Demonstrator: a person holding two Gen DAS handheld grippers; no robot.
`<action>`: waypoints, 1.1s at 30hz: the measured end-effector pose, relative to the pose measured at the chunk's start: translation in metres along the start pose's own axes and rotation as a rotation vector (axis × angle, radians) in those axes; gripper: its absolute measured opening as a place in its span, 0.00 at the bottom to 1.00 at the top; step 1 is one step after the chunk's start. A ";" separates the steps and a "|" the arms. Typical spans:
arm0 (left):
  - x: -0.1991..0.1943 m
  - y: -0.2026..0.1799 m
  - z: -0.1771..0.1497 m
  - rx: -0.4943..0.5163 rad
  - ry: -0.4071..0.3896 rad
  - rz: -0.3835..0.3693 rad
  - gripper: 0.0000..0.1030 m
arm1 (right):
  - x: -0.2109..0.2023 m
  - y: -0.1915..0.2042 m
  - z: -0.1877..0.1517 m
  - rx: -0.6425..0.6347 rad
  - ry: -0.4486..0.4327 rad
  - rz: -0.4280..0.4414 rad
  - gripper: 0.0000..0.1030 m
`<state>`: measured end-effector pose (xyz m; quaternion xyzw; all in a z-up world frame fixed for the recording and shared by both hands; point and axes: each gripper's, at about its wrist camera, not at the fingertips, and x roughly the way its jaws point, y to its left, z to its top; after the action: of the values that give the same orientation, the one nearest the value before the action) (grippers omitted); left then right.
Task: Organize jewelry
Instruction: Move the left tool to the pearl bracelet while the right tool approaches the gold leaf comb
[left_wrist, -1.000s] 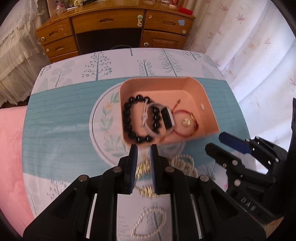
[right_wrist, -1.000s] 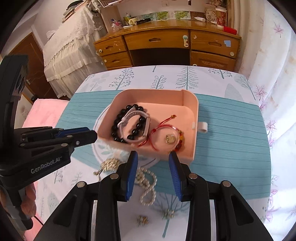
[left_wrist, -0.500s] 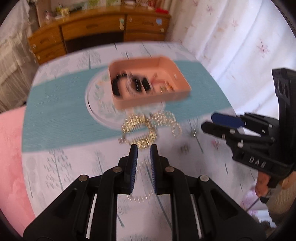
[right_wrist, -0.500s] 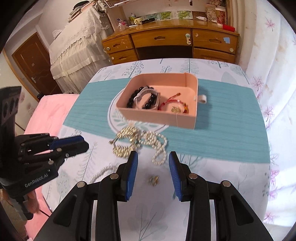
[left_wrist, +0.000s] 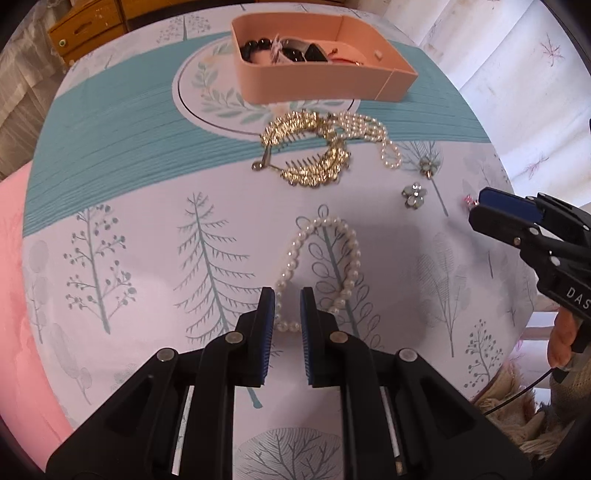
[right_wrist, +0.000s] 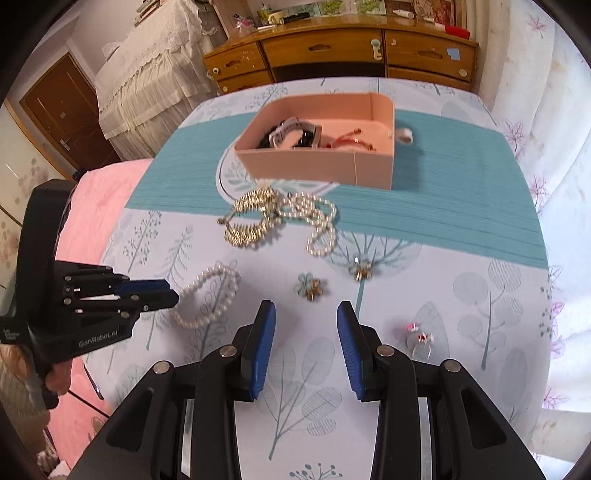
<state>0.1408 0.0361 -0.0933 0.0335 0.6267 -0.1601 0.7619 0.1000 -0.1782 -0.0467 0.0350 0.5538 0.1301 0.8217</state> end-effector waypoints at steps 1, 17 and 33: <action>0.003 0.001 0.000 0.000 0.006 -0.011 0.10 | 0.002 0.000 -0.003 -0.001 0.005 -0.001 0.34; 0.013 -0.011 0.017 0.079 0.037 0.020 0.10 | 0.018 0.008 -0.005 -0.021 0.029 0.027 0.34; 0.029 -0.011 0.029 0.069 0.088 0.004 0.10 | 0.025 0.008 -0.007 -0.018 0.042 0.045 0.34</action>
<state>0.1696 0.0129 -0.1132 0.0681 0.6537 -0.1785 0.7323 0.1013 -0.1649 -0.0703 0.0373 0.5689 0.1543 0.8070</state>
